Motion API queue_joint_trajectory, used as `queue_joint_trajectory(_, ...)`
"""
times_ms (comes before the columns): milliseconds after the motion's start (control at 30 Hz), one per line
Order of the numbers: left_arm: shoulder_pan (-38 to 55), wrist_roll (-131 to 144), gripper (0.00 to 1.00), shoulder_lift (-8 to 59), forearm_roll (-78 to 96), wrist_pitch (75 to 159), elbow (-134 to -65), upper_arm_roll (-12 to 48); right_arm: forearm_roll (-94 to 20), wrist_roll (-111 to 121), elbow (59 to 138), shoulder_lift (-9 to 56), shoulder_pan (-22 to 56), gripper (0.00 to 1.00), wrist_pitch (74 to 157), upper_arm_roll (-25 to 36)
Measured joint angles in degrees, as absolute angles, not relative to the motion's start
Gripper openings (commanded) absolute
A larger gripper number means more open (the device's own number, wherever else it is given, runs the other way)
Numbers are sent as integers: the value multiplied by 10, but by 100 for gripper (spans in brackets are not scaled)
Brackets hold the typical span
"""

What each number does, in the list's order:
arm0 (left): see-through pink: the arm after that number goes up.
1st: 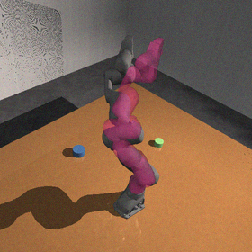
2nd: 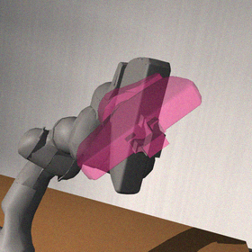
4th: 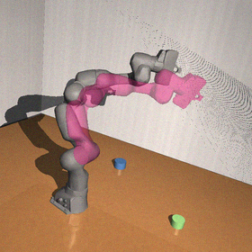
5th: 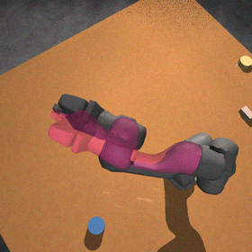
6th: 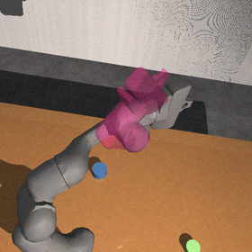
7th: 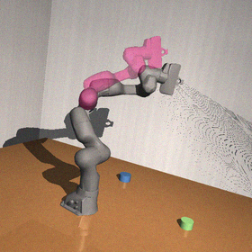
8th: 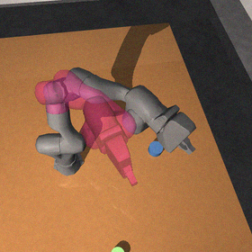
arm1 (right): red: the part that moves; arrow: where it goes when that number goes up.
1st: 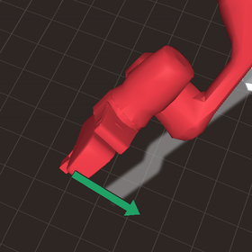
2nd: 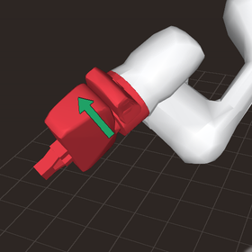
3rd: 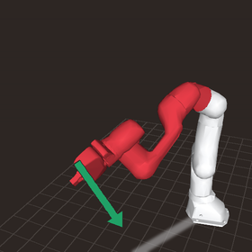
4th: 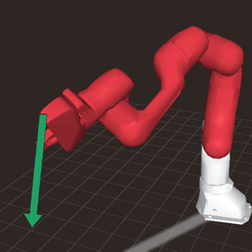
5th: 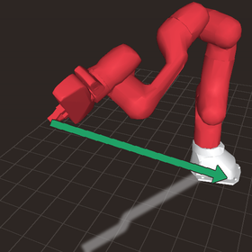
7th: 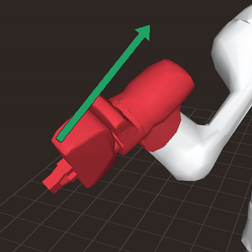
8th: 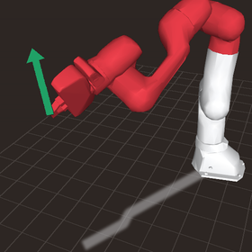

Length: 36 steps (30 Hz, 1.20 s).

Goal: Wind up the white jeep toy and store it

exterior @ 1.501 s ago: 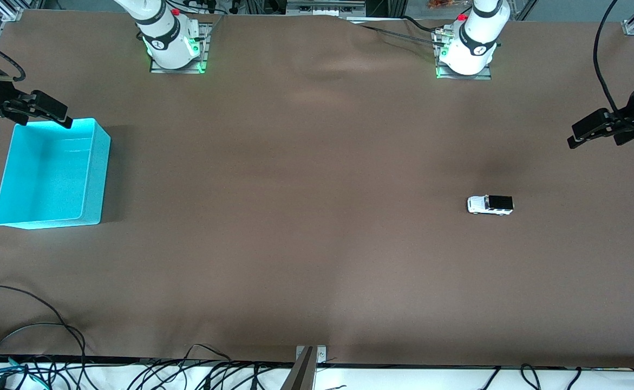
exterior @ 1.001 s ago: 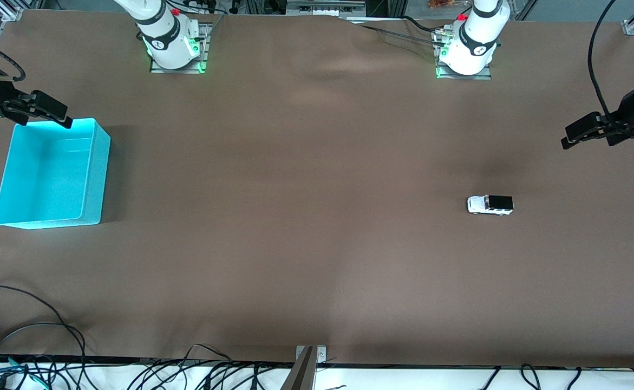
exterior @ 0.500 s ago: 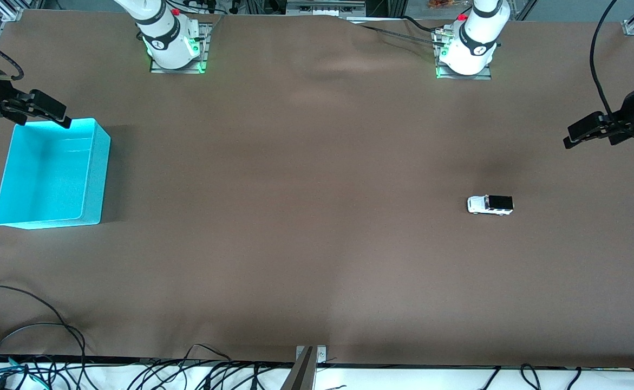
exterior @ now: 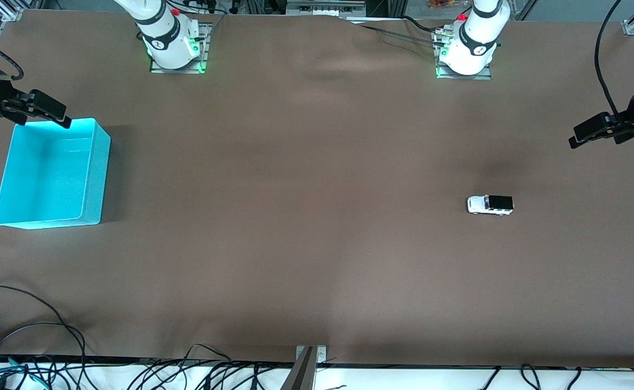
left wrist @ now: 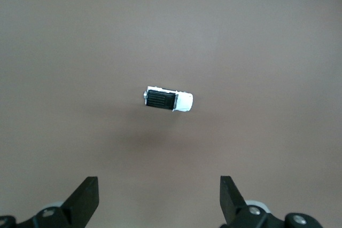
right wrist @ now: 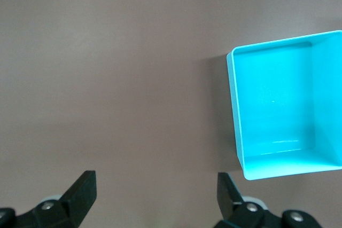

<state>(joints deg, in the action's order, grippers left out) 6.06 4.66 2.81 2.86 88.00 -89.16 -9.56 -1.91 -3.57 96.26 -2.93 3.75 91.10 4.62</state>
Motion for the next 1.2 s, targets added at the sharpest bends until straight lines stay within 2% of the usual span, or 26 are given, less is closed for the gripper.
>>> queue_joint_trajectory(1201,65,46,100,30,29,869,-904,-92,-19,-36,963,-29,37,100,911,46)
